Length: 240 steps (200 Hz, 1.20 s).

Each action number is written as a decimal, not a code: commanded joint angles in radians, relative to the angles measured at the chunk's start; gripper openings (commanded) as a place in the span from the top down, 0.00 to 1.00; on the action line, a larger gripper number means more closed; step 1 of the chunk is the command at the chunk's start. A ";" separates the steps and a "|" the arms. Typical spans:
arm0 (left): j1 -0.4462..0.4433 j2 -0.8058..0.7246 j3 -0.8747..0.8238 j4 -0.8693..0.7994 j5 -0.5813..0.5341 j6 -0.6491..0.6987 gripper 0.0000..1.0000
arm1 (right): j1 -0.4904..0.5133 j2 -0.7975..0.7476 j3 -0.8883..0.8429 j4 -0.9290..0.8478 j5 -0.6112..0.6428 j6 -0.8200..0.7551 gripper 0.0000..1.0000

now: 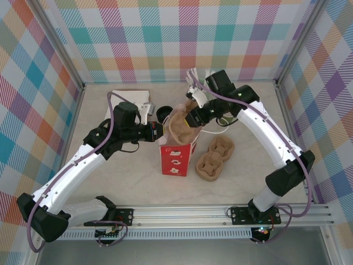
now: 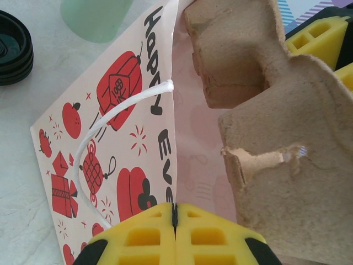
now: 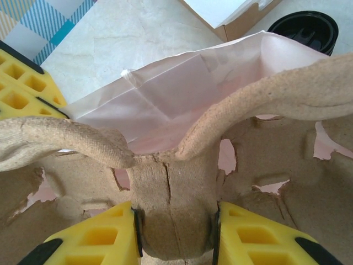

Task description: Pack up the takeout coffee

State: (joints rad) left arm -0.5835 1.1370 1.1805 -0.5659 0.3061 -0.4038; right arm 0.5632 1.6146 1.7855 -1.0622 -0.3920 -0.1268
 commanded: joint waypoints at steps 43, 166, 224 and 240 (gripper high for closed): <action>0.007 -0.019 -0.018 0.033 0.011 -0.029 1.00 | -0.001 0.000 -0.044 0.004 0.044 0.001 0.70; 0.007 0.036 0.005 0.086 -0.016 -0.102 1.00 | 0.122 0.051 -0.084 -0.086 0.190 -0.176 0.69; 0.007 0.018 -0.017 0.079 -0.061 -0.142 1.00 | 0.163 0.145 0.003 -0.135 0.230 -0.195 0.69; 0.007 0.010 -0.025 0.080 -0.071 -0.147 1.00 | 0.168 0.161 0.013 -0.137 0.232 -0.195 0.69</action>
State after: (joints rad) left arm -0.5835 1.1687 1.1687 -0.4995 0.2695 -0.5255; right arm 0.7181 1.7569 1.7599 -1.1473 -0.1741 -0.3008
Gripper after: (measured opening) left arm 0.042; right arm 0.322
